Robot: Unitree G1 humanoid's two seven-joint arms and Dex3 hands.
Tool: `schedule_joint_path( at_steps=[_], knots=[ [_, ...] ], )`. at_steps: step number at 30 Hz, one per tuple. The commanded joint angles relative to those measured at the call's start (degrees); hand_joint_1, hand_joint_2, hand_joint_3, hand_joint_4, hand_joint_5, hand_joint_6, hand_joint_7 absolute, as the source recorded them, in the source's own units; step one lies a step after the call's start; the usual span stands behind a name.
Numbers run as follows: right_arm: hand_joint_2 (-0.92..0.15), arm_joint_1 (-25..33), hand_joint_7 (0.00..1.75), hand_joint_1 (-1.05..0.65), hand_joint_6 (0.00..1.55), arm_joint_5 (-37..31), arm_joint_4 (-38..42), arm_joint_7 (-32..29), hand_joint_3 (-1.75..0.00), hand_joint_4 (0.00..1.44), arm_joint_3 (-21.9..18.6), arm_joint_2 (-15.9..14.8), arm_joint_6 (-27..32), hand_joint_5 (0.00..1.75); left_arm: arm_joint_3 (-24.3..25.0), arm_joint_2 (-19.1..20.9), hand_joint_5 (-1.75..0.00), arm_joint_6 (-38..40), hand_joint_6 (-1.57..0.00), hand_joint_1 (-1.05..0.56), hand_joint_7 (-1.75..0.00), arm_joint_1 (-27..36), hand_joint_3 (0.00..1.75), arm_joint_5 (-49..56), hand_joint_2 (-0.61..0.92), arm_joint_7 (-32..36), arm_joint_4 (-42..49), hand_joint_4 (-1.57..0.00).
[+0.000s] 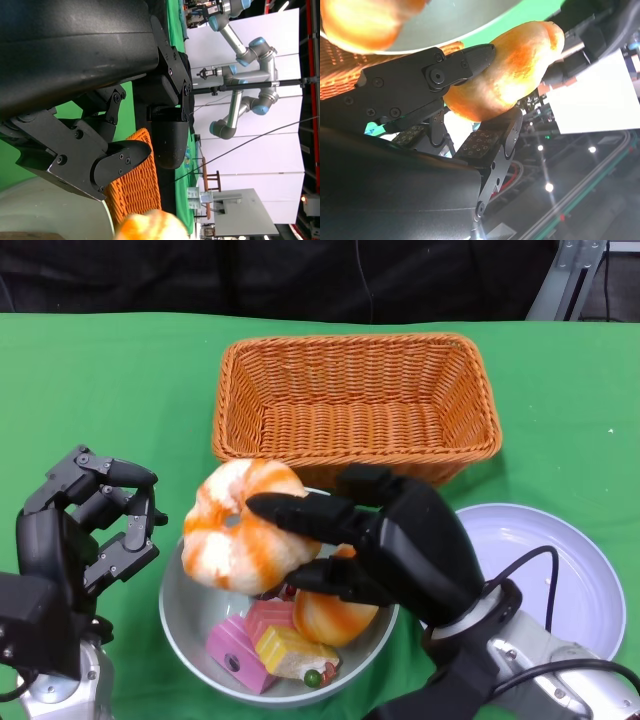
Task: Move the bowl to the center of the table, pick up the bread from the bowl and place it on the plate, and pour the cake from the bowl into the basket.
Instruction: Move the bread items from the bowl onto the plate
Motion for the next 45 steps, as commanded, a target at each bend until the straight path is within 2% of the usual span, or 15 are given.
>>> schedule_joint_path(
  at_steps=[1,8,13,17,24,32,40,45],
  knots=[
    [-0.90,1.19,0.08,-0.22,1.18,1.65,-1.73,0.13,-0.02,0.89,-2.48,-1.97,-1.11,1.04,0.24,1.23,-1.51,-1.23,-0.82,-0.08,-1.25,-1.14,0.95,0.50,0.56,0.40,0.51,-0.79],
    [-0.89,3.49,0.09,-0.21,1.20,0.21,-4.37,-1.79,-0.01,0.92,-5.87,-3.34,-0.67,1.05,0.52,1.62,-1.52,-0.88,-0.81,-0.08,-1.26,-1.46,1.00,-0.79,0.53,-1.15,1.23,-0.79],
    [-0.88,6.22,0.09,-0.20,1.21,1.14,-7.34,-1.03,-0.01,0.91,-9.36,-5.61,-0.31,1.09,0.54,1.84,-1.52,-1.17,-0.81,-0.07,-1.27,-1.60,1.05,-0.61,0.51,-1.04,1.55,-0.79],
    [-0.86,8.26,0.08,-0.20,1.23,1.53,-8.98,-0.50,-0.01,0.94,-11.87,-6.85,0.29,1.04,0.64,2.39,-1.52,-1.78,-0.80,-0.06,-1.28,-1.85,1.07,-0.15,0.50,-0.76,2.56,-0.79],
    [-0.87,11.20,0.09,-0.18,1.24,2.23,-10.29,-1.11,-0.01,0.89,-16.20,-8.46,1.21,1.21,1.11,3.10,-1.53,-3.04,-0.81,-0.08,-1.27,-2.73,1.02,-1.46,0.53,-2.57,4.82,-0.80],
    [-0.85,14.21,0.09,-0.17,1.24,4.67,-9.99,0.19,0.00,0.89,-19.43,-9.81,1.27,1.18,1.62,3.49,-1.53,-3.75,-0.81,-0.08,-1.27,-3.22,1.00,-1.50,0.54,-2.92,6.34,-0.80],
    [-0.85,17.46,0.09,-0.11,1.25,4.68,-6.70,-1.60,0.00,0.90,-21.74,-11.10,1.41,1.16,2.30,3.91,-1.50,-3.79,-0.82,-0.08,-1.25,-3.37,0.99,-2.90,0.55,-5.00,7.01,-0.80],
    [-0.84,18.36,0.07,-0.10,1.24,5.34,-4.09,-1.93,0.00,0.93,-22.10,-11.22,1.43,1.04,2.63,4.34,-1.51,-3.88,-0.81,-0.07,-1.25,-3.40,1.00,-3.10,0.55,-5.59,7.36,-0.80]
  ],
)
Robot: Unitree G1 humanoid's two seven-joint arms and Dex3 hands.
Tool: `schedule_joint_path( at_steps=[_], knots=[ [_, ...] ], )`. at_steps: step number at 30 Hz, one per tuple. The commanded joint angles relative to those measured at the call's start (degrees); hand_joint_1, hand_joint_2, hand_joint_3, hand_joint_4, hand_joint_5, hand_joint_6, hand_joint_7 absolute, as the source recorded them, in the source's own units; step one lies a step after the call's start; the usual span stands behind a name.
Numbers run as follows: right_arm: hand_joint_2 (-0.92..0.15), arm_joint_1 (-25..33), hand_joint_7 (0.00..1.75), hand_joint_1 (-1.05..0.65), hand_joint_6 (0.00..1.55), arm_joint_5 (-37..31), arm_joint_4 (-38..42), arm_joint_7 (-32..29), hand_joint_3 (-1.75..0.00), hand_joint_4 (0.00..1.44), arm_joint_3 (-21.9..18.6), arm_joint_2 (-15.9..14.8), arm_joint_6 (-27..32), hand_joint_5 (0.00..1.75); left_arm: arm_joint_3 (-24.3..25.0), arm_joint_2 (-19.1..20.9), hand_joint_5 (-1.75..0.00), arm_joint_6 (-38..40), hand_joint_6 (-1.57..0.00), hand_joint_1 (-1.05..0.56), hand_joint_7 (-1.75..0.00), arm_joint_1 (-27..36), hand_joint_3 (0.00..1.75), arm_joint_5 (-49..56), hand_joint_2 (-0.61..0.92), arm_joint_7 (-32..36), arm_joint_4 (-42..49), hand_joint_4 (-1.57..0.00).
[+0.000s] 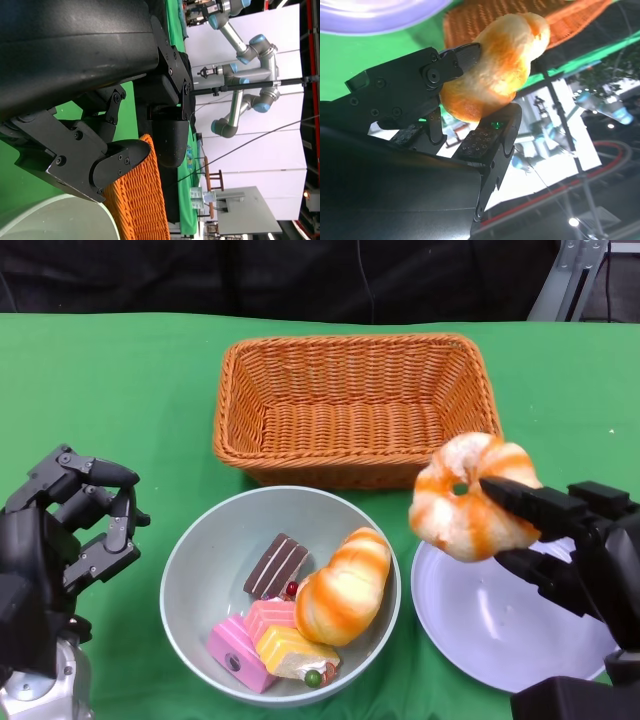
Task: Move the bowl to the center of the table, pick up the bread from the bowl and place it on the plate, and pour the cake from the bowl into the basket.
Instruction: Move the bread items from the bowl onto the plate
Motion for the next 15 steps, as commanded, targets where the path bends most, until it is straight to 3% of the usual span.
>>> schedule_joint_path(
  at_steps=[1,7,15],
  knots=[
    [-0.84,0.74,0.06,-0.10,1.24,1.17,1.88,-0.88,0.00,0.93,-1.00,-0.90,0.22,1.03,0.64,1.55,-1.51,-0.68,-0.81,-0.07,-1.25,-0.64,1.00,-0.27,0.54,-0.17,0.53,-0.80],
    [-0.84,-1.57,0.07,-0.12,1.26,-2.11,8.58,-5.84,0.00,0.96,0.06,-1.20,1.26,1.03,0.93,1.60,-1.51,-0.54,-0.81,-0.07,-1.25,-0.40,1.03,-0.83,0.53,-1.10,0.23,-0.80],
    [-0.85,-3.33,0.05,-0.10,1.25,-2.24,14.44,-8.17,0.00,0.96,1.47,-1.41,1.69,1.03,1.25,2.17,-1.51,-1.06,-0.80,-0.07,-1.25,-0.03,1.04,-0.48,0.54,-1.23,0.25,-0.80]
  ],
)
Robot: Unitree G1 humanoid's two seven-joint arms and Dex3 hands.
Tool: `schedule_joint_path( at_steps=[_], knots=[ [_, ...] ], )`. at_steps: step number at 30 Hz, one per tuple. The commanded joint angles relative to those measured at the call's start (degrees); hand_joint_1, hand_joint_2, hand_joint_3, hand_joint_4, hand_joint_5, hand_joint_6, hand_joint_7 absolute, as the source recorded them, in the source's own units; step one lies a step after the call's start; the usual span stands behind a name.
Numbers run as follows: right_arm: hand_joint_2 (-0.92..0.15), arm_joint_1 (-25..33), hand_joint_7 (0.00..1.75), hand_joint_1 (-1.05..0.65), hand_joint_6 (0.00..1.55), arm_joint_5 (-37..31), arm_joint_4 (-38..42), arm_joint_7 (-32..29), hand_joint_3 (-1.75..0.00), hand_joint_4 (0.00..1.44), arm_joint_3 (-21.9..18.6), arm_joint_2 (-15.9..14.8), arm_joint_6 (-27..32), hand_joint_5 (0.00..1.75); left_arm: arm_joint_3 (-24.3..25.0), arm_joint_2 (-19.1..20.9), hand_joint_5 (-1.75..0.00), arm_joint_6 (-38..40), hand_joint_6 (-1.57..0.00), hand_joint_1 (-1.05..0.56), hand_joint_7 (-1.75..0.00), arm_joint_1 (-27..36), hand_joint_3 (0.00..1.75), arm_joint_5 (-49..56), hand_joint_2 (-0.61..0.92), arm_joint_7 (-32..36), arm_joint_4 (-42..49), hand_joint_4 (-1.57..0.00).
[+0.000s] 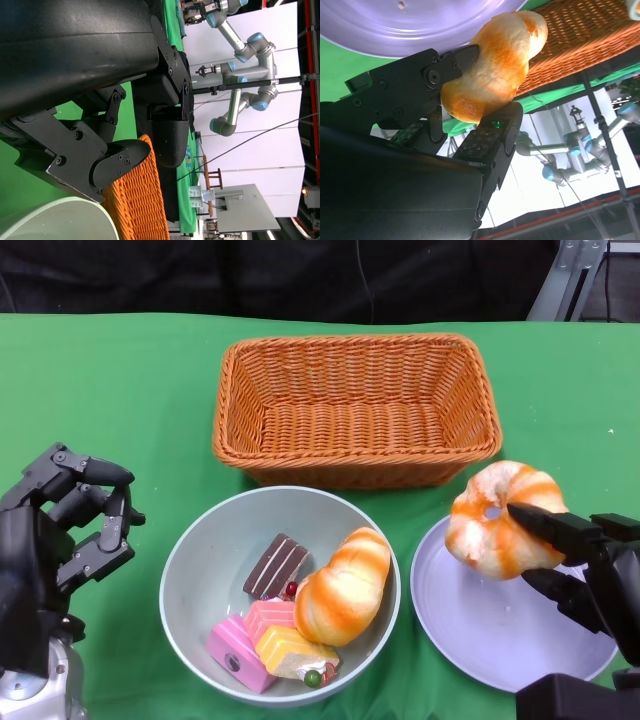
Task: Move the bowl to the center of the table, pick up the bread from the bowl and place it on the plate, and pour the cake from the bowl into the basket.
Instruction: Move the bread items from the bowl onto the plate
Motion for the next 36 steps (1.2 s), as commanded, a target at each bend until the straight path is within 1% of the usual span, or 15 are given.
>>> schedule_joint_path(
  at_steps=[1,4,9,15,21,25,28,29,31,32,33,34,35,36],
  knots=[
    [-0.85,-1.21,0.05,-0.10,1.25,0.38,2.61,-1.41,0.00,0.95,0.44,-1.09,0.37,1.04,0.54,1.51,-1.51,-0.88,-0.81,-0.06,-1.25,0.19,1.04,-0.17,0.54,-0.10,0.00,-0.80],
    [-0.85,-1.84,0.04,-0.11,1.25,0.49,4.64,-1.52,-0.01,0.94,0.94,-1.03,0.74,1.04,0.70,1.51,-1.51,-0.96,-0.82,-0.06,-1.25,0.32,1.03,-0.84,0.55,-0.80,-0.14,-0.81],
    [-0.87,-2.85,0.03,-0.12,1.24,1.22,8.18,-1.48,-0.01,0.95,1.93,-1.18,0.63,0.97,0.77,1.62,-1.53,-1.13,-0.82,-0.07,-1.26,0.63,0.99,-0.55,0.58,-0.78,-0.32,-0.81],
    [-0.87,-5.81,0.03,-0.13,1.25,1.59,15.48,-5.29,-0.01,0.97,3.29,-1.27,-2.28,0.95,0.64,1.79,-1.52,-0.96,-0.82,-0.06,-1.26,0.91,0.97,-0.21,0.58,-0.74,-0.64,-0.80],
    [-0.87,-8.18,0.02,-0.13,1.24,2.09,20.34,-5.48,0.00,0.96,4.91,-1.26,-2.77,0.95,0.35,1.32,-1.52,-1.09,-0.82,-0.07,-1.27,1.58,0.96,0.49,0.59,0.10,-1.74,-0.81],
    [-0.87,-8.59,0.01,-0.13,1.23,2.76,21.63,-4.94,-0.01,0.94,5.37,-1.11,-3.03,0.95,0.13,1.29,-1.51,-1.18,-0.82,-0.06,-1.26,2.02,0.94,1.13,0.60,0.49,-2.09,-0.80],
    [-0.87,-8.24,0.01,-0.11,1.22,3.79,21.34,-2.97,0.00,0.94,5.66,-0.99,-2.20,0.93,-0.07,1.25,-1.50,-0.65,-0.81,-0.06,-1.26,2.41,0.92,1.21,0.60,0.46,-2.87,-0.80],
    [-0.87,-7.86,0.01,-0.11,1.22,3.72,20.50,-1.67,0.00,0.94,5.87,-1.00,-0.69,0.93,-0.08,1.18,-1.50,-0.22,-0.81,-0.06,-1.26,2.55,0.91,1.12,0.61,0.54,-3.26,-0.80],
    [-0.88,-7.15,0.00,-0.15,1.16,3.56,18.71,0.66,-0.01,0.90,6.30,-1.11,2.10,0.89,-0.12,1.15,-1.49,0.33,-0.82,-0.04,-1.25,2.74,0.91,1.05,0.61,0.68,-3.77,-0.80],
    [-0.89,-6.57,0.00,-0.16,1.13,3.60,17.17,2.76,-0.01,0.88,6.47,-1.21,4.11,0.85,-0.15,1.15,-1.49,0.48,-0.82,-0.04,-1.25,2.80,0.91,1.09,0.62,0.77,-3.95,-0.80],
    [-0.90,-5.86,0.00,-0.18,1.08,3.93,15.37,5.47,-0.01,0.86,6.55,-1.32,6.13,0.76,-0.23,1.23,-1.49,0.50,-0.82,-0.04,-1.25,2.85,0.91,1.30,0.62,0.89,-4.01,-0.80],
    [-0.90,-5.09,0.00,-0.19,0.98,3.72,13.55,7.18,0.00,0.80,6.73,-1.45,8.00,0.44,-0.34,1.35,-1.50,0.48,-0.82,-0.05,-1.25,2.92,0.90,1.66,0.62,1.11,-4.04,-0.80],
    [-0.88,-4.44,0.00,-0.21,0.93,3.53,11.96,8.48,0.00,0.75,6.85,-1.53,9.52,0.28,-0.43,1.46,-1.50,0.46,-0.82,-0.05,-1.25,2.96,0.90,2.00,0.62,1.34,-4.01,-0.80],
    [-0.88,-3.70,0.00,-0.22,0.89,3.41,10.18,9.68,0.00,0.71,6.91,-1.51,11.02,0.19,-0.45,1.49,-1.50,0.44,-0.82,-0.05,-1.25,2.98,0.90,2.07,0.62,1.36,-3.98,-0.80]
  ],
)
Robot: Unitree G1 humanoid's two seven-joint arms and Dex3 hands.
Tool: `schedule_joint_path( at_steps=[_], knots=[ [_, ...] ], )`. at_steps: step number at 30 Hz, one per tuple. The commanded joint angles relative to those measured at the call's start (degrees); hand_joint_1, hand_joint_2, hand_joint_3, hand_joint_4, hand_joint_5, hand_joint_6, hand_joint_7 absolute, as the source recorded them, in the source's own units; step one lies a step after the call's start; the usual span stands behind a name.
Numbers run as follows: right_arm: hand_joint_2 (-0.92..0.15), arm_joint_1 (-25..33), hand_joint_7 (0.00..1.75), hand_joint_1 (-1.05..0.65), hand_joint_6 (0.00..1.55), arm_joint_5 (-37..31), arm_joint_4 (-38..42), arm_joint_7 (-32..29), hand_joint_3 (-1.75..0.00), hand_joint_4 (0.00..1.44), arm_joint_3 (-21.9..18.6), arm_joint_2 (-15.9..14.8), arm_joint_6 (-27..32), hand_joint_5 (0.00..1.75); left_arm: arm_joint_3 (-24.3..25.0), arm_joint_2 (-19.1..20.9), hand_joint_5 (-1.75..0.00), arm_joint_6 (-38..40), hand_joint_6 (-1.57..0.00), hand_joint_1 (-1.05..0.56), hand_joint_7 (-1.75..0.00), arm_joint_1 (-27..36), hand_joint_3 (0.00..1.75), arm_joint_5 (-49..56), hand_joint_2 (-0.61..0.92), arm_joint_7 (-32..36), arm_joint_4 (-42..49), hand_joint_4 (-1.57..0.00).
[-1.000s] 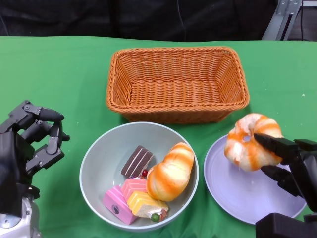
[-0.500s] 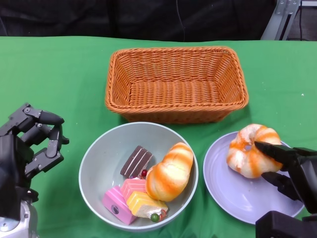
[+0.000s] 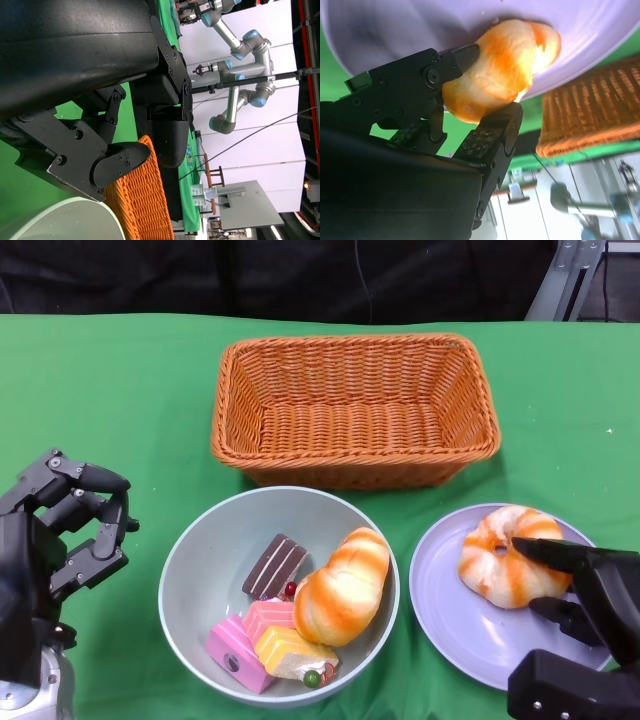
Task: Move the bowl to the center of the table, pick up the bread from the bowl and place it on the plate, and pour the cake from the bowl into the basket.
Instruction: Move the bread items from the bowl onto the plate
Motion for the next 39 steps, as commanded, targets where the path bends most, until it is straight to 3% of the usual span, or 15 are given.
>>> schedule_joint_path(
  at_steps=[1,7,11,16,27,39],
  knots=[
    [-0.86,3.13,0.00,-0.25,0.79,-0.27,-5.04,4.08,0.00,0.61,0.64,-1.10,4.38,0.09,-0.11,0.88,-1.51,0.43,-0.81,-0.05,-1.25,0.66,0.89,0.71,0.62,1.07,-0.68,-0.79],
    [-0.84,5.75,0.00,-0.35,0.50,-0.70,-11.48,7.18,0.00,0.29,1.10,-1.01,8.55,0.00,-0.08,0.83,-1.52,-0.15,-0.81,-0.05,-1.24,0.56,0.88,0.44,0.64,0.43,-0.19,-0.79],
    [-0.84,6.60,0.00,-0.42,0.40,-0.87,-13.16,7.91,0.00,0.12,1.28,-0.99,9.37,0.00,-0.02,0.73,-1.51,0.06,-0.82,-0.05,-1.23,0.54,0.87,0.29,0.64,0.58,-0.24,-0.80],
    [-0.84,7.06,0.00,-0.45,0.35,-0.32,-13.61,7.08,0.00,0.01,1.26,-0.68,8.60,0.00,-0.10,0.84,-1.52,0.11,-0.82,-0.06,-1.24,0.50,0.83,0.19,0.66,0.21,-0.17,-0.79],
    [-0.86,8.24,0.02,-0.48,0.38,2.26,-16.26,7.88,-0.01,0.00,0.21,0.23,8.09,0.00,-0.17,0.83,-1.53,0.72,-0.82,-0.05,-1.25,0.30,0.83,-0.13,0.66,-0.09,-0.13,-0.79],
    [-0.89,9.46,0.00,-0.46,0.38,4.39,-20.00,15.86,-0.01,0.03,-0.47,-0.09,11.19,0.02,-0.25,0.96,-1.53,0.59,-0.82,-0.05,-1.26,0.32,0.89,0.04,0.63,-0.08,-0.01,-0.80]
  ],
)
